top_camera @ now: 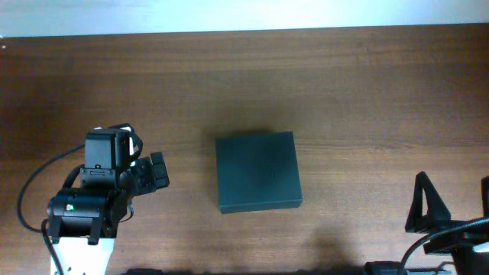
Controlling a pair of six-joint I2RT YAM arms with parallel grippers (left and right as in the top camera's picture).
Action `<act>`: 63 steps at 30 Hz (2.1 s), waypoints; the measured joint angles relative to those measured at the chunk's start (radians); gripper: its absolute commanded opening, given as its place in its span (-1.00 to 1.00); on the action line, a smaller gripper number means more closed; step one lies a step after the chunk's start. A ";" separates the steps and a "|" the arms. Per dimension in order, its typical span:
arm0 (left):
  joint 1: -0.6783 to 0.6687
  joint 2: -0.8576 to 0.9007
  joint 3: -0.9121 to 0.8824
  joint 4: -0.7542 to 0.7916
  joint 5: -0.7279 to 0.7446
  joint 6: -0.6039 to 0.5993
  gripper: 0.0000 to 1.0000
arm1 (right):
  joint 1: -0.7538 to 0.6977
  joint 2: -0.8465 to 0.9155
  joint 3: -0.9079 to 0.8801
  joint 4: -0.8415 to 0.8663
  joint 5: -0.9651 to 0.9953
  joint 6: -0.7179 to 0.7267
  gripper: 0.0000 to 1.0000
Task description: Pack container
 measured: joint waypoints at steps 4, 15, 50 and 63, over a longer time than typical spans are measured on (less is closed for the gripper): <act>0.000 0.000 0.000 0.000 0.000 0.000 0.99 | 0.005 -0.107 -0.188 0.211 -0.010 0.000 0.98; 0.000 0.001 -0.002 0.000 0.000 0.000 0.99 | 0.065 -0.317 -0.621 0.843 -0.019 0.000 0.98; 0.000 0.001 -0.002 0.000 0.000 0.000 0.99 | 0.087 -0.417 -1.128 1.196 -0.015 0.000 0.97; 0.000 0.001 -0.002 0.000 0.000 0.000 0.99 | 0.087 -0.417 -1.237 1.305 -0.015 -0.001 0.98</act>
